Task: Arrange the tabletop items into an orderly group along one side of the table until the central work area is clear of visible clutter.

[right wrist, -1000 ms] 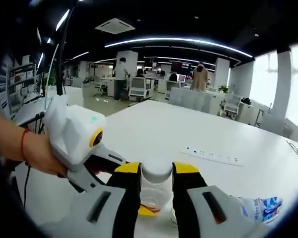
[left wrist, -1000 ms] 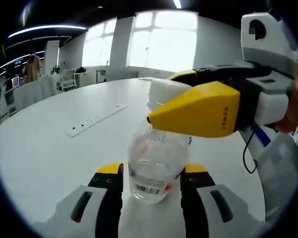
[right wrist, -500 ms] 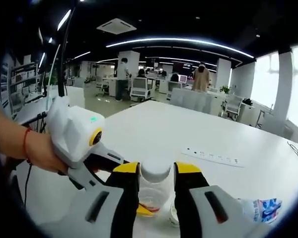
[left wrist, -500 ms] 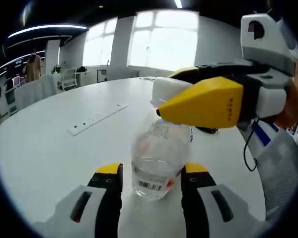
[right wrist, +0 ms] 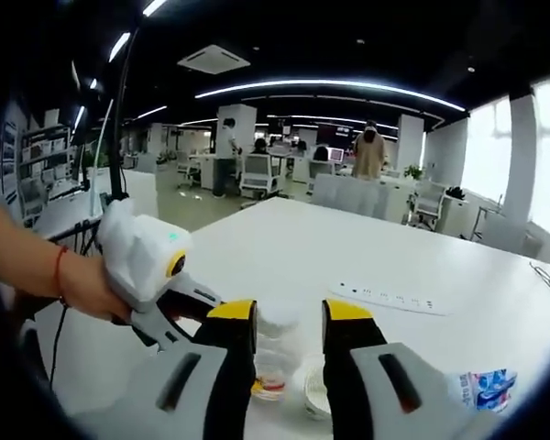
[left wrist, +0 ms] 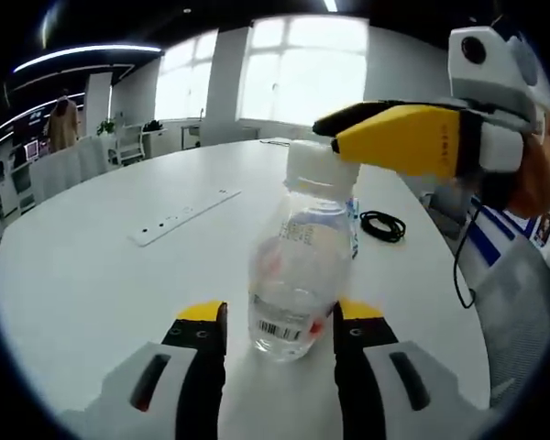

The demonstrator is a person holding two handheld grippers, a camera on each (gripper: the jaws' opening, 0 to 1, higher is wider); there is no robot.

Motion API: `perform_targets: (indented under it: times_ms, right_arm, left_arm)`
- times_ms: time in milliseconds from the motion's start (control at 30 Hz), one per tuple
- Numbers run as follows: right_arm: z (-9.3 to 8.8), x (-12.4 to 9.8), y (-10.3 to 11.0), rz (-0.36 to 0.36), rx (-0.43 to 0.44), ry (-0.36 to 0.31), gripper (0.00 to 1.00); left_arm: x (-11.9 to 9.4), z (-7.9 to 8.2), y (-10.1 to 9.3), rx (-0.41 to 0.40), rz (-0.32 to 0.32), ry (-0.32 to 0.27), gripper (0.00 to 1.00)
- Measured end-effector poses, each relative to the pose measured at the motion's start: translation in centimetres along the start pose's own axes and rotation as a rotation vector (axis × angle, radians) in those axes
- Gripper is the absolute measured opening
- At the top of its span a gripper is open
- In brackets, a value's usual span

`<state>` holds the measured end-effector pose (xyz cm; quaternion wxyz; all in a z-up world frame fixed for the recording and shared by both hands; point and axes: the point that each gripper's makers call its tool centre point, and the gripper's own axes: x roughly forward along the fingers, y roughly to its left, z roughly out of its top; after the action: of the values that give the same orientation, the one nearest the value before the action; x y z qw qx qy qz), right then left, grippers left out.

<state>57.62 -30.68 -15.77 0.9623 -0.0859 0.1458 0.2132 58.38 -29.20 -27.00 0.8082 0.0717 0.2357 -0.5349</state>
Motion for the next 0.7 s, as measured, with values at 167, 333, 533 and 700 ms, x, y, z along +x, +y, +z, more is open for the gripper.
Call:
perform_targets:
  times_ms: [167, 333, 533, 700]
  right_arm:
    - [-0.2, -0.6, 0.1, 0.018, -0.007, 0.008, 0.27]
    - [-0.1, -1.5, -0.6, 0.01, -0.011, 0.009, 0.31]
    - [0.1, -2.5, -2.1, -0.007, -0.025, 0.006, 0.35]
    - [-0.2, -3.6, -3.5, -0.012, -0.039, 0.023, 0.38]
  left_arm:
    - [-0.4, 0.1, 0.0, 0.002, 0.006, -0.001, 0.45]
    - [-1.0, 0.0, 0.1, -0.002, 0.022, 0.006, 0.46]
    - [-2.0, 0.4, 0.3, -0.005, 0.042, 0.001, 0.46]
    - [-3.3, 0.8, 0.0, -0.004, 0.063, -0.002, 0.47]
